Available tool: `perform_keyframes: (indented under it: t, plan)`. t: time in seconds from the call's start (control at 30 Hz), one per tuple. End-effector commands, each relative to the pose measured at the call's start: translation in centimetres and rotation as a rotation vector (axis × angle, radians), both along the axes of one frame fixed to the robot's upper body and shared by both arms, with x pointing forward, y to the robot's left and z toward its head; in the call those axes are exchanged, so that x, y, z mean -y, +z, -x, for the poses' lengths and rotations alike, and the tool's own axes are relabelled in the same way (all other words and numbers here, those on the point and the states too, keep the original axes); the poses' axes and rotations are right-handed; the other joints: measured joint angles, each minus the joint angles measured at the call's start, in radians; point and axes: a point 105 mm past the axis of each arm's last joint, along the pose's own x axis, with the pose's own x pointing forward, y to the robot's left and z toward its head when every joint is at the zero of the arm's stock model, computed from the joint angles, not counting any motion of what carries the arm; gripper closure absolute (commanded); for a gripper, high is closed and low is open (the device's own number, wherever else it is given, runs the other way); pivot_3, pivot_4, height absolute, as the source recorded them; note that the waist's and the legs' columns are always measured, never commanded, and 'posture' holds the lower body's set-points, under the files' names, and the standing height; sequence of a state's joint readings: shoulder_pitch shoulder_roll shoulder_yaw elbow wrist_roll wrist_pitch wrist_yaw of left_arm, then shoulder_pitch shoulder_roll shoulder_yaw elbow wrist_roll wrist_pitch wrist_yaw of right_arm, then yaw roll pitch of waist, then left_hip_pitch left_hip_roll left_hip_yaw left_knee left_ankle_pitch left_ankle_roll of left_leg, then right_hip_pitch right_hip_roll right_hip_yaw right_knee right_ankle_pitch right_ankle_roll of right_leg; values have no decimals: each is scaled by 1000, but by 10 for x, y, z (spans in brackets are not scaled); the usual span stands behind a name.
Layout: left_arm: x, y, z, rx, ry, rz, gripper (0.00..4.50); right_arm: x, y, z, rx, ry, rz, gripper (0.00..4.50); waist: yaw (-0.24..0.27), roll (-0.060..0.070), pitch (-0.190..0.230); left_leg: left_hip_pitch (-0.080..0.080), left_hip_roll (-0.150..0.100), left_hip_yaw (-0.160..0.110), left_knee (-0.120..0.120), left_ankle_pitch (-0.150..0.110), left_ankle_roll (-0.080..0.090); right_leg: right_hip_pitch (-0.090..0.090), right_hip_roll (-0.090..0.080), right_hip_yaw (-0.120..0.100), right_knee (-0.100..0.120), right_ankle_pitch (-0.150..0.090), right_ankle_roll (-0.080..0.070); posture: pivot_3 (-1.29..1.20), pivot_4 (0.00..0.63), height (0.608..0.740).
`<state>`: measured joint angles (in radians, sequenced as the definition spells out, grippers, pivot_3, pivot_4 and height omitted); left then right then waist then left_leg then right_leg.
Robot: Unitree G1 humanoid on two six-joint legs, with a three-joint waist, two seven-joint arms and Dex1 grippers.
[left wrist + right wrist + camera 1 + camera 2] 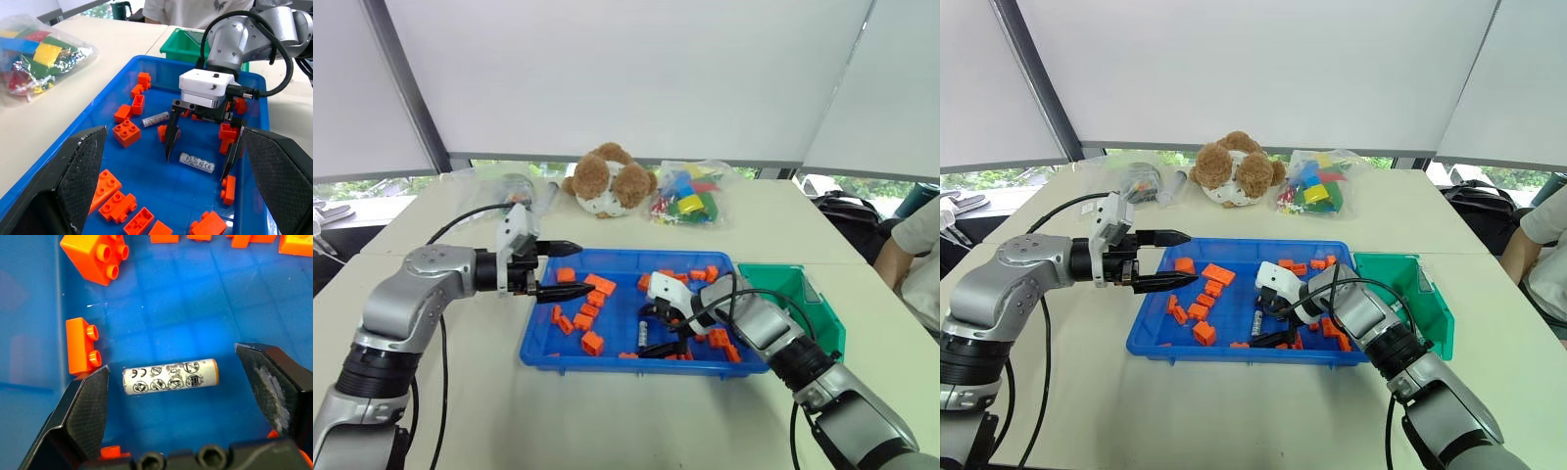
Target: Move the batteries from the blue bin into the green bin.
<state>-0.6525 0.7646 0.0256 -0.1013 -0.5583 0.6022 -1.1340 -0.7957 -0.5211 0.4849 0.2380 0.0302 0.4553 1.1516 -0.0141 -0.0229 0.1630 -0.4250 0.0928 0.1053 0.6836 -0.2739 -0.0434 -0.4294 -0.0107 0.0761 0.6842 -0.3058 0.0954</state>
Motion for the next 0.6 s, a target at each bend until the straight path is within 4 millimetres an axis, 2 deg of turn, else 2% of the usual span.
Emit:
perform_keyframes:
  t: [0.03, 0.1, 0.23, 0.33, 0.37, 0.5, 0.53, 0.6]
  plan:
    - [-2, 12, 5, 58, -1, 12, 0, 5, -4, 0, -15, -22, 17, 1367, 0, 0, 0, 0, 0, 0, 0, 0, 0, 0, 0, 0, 0, 0, 0, 0, 150, 733]
    - [-1, 12, 4, 59, 0, 12, 0, 5, -3, 0, -18, -29, 19, 2299, 0, 0, 0, 0, 0, 0, 0, 0, 0, 0, 0, 0, 0, 0, 0, 0, 150, 733]
    - [-1, 12, 4, 60, -1, 12, 0, 7, -2, 0, -17, -33, 21, 2320, 0, 0, 0, 0, 0, 0, 0, 0, 0, 0, 0, 0, 0, 0, 0, 0, 150, 733]
    - [0, 12, 3, 59, -2, 11, 0, 7, 8, -4, 22, -57, 2, 2320, 0, 0, 0, 0, 0, 0, 0, 0, 0, 0, 0, 0, 0, 0, 0, 0, 150, 733]
    - [0, 12, 4, 59, -3, 11, 0, 9, 17, -6, 55, -66, -8, 2320, 0, 0, 0, 0, 0, 0, 0, 0, 0, 0, 0, 0, 0, 0, 0, 0, 150, 733]
    - [1, 11, 5, 57, -6, 12, 0, 25, 81, -14, 198, -193, -160, 2320, 2, 0, 0, 0, 0, 0, 0, 0, 0, 0, 0, 0, 0, 0, 0, 0, 150, 733]
    - [2, 10, 5, 56, -8, 12, 0, 46, 102, -16, 246, -272, -202, 2320, 4, 0, 0, 0, 0, 0, 0, 0, 0, 0, 0, 0, 0, 0, 0, 0, 150, 733]
    - [3, 10, 6, 55, -10, 14, 0, 82, 125, -12, 306, -383, -229, 2320, 8, 0, 0, -1, 0, 0, 0, 0, 0, 0, -1, 0, 0, 0, 0, 0, 150, 733]
